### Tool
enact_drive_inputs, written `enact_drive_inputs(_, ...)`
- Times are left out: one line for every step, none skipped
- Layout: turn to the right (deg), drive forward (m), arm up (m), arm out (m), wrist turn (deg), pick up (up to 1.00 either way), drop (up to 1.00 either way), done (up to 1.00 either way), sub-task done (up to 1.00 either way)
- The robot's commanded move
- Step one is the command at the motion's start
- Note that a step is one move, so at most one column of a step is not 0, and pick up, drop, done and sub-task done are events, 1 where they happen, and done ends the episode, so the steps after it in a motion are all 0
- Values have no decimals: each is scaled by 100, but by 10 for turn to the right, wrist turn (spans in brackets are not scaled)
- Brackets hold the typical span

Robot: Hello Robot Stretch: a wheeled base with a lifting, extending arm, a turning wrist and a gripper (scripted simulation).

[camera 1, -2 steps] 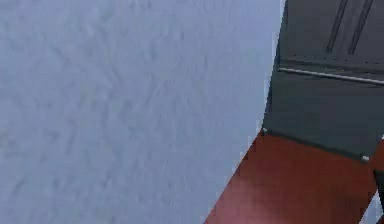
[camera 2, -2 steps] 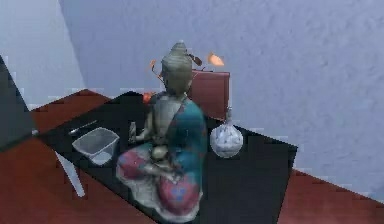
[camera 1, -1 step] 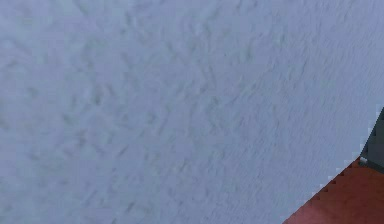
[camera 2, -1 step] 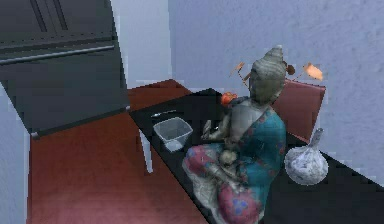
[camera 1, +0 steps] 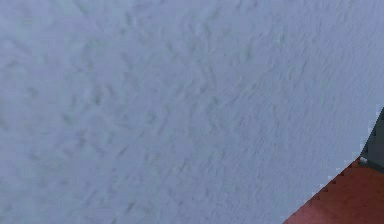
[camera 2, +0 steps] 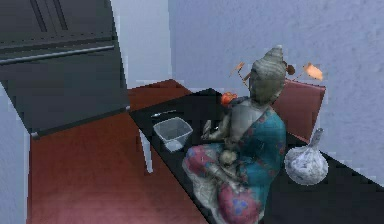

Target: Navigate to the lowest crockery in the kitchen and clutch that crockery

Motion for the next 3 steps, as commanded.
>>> enact_drive_inputs(0, 0, 36, 0, 0, 0, 0, 0, 0)
enact_drive_inputs(0, 0, 0, 50, 0, 0, 0, 0, 0)
enact_drive_inputs(0, 0, 0, 0, 450, 0, 0, 0, 0)
